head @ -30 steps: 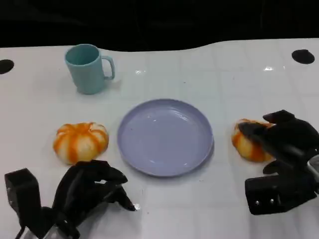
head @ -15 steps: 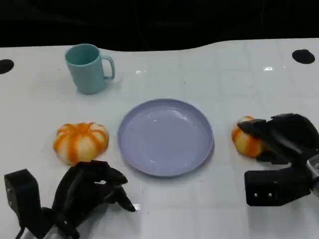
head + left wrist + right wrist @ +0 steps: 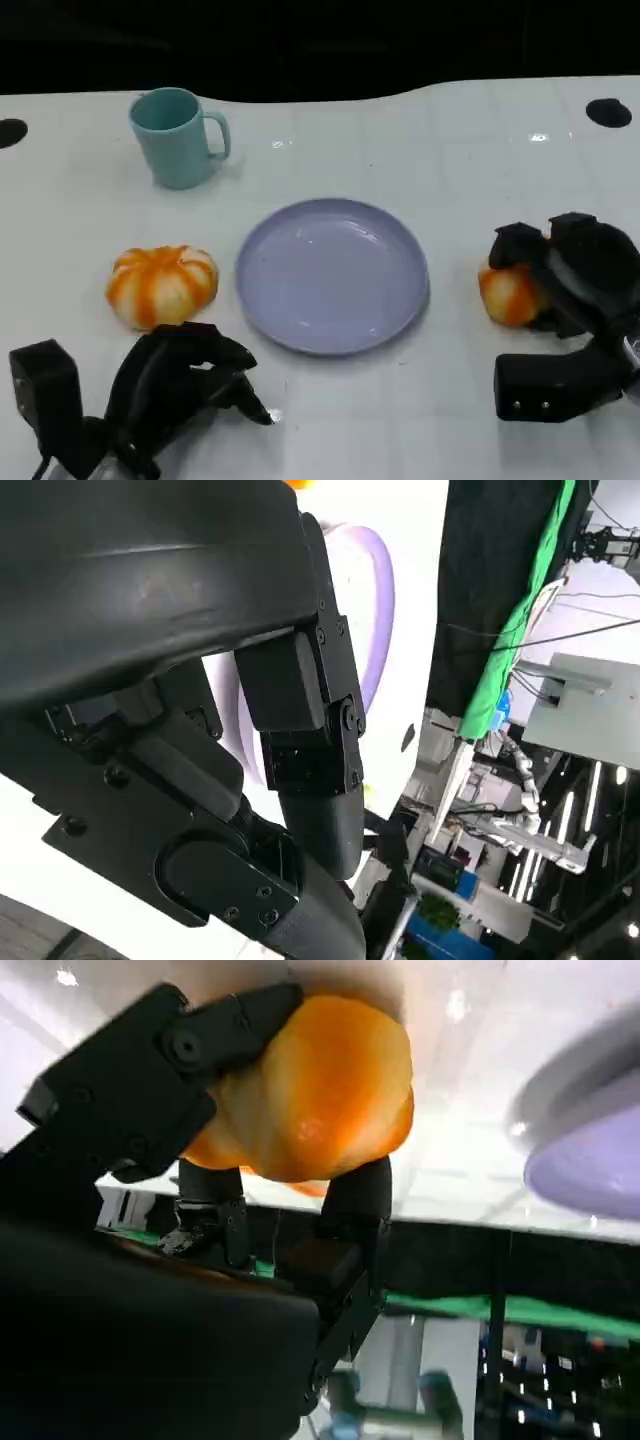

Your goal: Grasp the bread from the table and place it into the plate.

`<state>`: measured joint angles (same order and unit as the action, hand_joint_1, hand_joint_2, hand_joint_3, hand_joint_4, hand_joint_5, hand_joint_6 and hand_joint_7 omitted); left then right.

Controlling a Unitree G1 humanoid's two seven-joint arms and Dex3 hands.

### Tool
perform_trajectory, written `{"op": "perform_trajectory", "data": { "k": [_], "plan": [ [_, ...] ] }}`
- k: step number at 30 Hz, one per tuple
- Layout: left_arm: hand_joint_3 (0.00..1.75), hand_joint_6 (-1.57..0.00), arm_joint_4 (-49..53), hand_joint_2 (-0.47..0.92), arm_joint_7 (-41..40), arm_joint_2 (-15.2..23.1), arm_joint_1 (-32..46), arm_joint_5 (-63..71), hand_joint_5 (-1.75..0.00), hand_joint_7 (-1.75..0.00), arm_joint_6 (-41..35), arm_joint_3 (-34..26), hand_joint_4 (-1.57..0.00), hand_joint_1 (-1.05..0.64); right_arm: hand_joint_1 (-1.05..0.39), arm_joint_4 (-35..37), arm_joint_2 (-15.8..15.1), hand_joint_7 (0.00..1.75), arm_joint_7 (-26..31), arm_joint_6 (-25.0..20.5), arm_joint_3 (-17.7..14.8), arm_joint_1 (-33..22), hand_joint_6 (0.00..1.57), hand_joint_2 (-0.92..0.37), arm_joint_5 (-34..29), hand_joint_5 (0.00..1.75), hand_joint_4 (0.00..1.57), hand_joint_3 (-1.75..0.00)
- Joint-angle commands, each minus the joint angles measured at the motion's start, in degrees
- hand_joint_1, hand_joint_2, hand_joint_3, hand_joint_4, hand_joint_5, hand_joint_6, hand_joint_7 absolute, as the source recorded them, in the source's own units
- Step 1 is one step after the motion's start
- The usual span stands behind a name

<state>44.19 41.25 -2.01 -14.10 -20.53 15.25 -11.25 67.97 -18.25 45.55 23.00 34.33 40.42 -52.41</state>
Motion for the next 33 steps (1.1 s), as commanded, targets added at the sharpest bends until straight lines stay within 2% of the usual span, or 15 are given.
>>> {"op": "perform_trajectory", "data": {
  "k": [1, 3, 6, 7, 11, 13, 19, 21, 24, 26, 30, 33],
  "plan": [
    [0.0, -1.57, -0.1, 0.7, -0.5, 0.6, 0.6, 0.0, -0.61, -0.23, 0.2, -0.2, -1.57, -1.05, -0.1, 0.1, -0.1, 1.55, 2.9, 1.8, -0.8, 0.9, 0.8, -0.52, 1.9, 1.75, 0.94, -0.66],
    [0.0, -1.57, -0.1, 0.7, -0.5, 0.7, 0.5, 0.0, -0.61, -0.23, 0.2, -0.2, -1.57, -1.05, -0.08, -0.4, 0.2, 1.6, 2.8, 2.5, -1.6, 0.9, 0.79, -0.48, 3.0, 1.75, 0.94, -0.73],
    [0.0, -1.57, -0.4, 0.7, -0.5, 0.7, 0.7, 0.0, -0.61, -0.23, -0.3, -0.1, -1.57, -1.05, -0.06, -1.7, 0.6, 1.59, 2.7, 3.9, -2.8, 0.9, 0.81, -0.44, 4.9, 1.75, 0.95, -0.85],
    [0.0, -1.57, -0.6, 0.69, -0.4, 0.6, 0.8, -0.2, -0.61, -0.23, -0.6, -0.1, -1.57, -1.05, -0.06, -2.4, 0.7, 1.58, 3.0, 4.7, -3.3, 0.8, 0.82, -0.39, 5.5, 1.75, 0.96, -0.97],
    [0.0, -1.57, -1.1, 0.69, -0.5, 0.7, 1.1, 0.0, -0.61, -0.24, -0.7, 0.0, -1.57, -1.05, -0.04, -6.9, 1.1, 1.55, 1.1, 6.5, -5.0, 0.5, 0.84, -0.31, 8.0, 1.75, 0.99, -1.21],
    [0.0, -1.57, -1.2, 0.69, -0.6, 0.7, 1.2, 0.0, -0.61, -0.24, -0.8, 0.0, -1.57, -1.05, -0.05, -9.7, 1.2, 1.56, 0.0, 7.0, -5.5, 0.2, 0.83, -0.28, 8.5, 1.75, 0.99, -1.27],
    [0.0, -1.57, -0.8, 0.69, 0.2, 0.9, 1.1, -0.1, -0.61, -0.24, -0.2, 0.0, -1.57, -1.05, -0.07, -16.4, 2.1, 1.4, -4.5, 9.9, -5.7, -0.1, 0.92, -0.24, 9.5, 1.75, 1.0, -1.44],
    [0.0, -1.57, -0.8, 0.7, 0.0, 0.9, 1.2, 0.0, -0.61, -0.23, -0.2, 0.0, -1.57, -1.05, -0.09, -17.1, 2.9, 1.5, -6.2, 9.8, -5.5, 0.2, 0.88, -0.22, 9.5, 1.75, 1.01, -1.44],
    [0.0, -1.57, -0.9, 0.7, -0.2, 0.9, 1.3, 0.0, -0.61, -0.23, -0.2, 0.1, -1.57, -1.05, -0.1, -17.2, 4.3, 1.49, -7.4, 9.5, -4.9, 0.9, 0.87, -0.24, 8.7, 1.75, 1.0, -1.34],
    [0.0, -1.57, -0.9, 0.7, 0.0, 0.9, 1.3, 0.0, -0.61, -0.23, -0.2, 0.1, -1.57, -1.05, -0.1, -16.6, 5.7, 1.58, -8.4, 9.7, -4.2, 1.6, 0.83, -0.25, 8.4, 1.75, 1.0, -1.3],
    [0.0, -1.57, -1.0, 0.7, 0.1, 0.9, 1.4, 0.0, -0.61, -0.22, -0.2, 0.2, -1.57, -1.05, -0.09, -15.1, 8.1, 1.72, -11.0, 10.3, -3.7, 2.6, 0.76, -0.25, 8.6, 1.75, 0.99, -1.29],
    [0.0, -1.57, -1.1, 0.7, 0.0, 0.7, 1.5, 0.0, -0.61, -0.22, -0.2, 0.2, -1.57, -1.05, -0.12, -13.4, 9.9, 1.74, -11.0, 9.9, -2.9, 3.7, 0.74, -0.25, 7.7, 1.75, 0.98, -1.29]
  ]
}}
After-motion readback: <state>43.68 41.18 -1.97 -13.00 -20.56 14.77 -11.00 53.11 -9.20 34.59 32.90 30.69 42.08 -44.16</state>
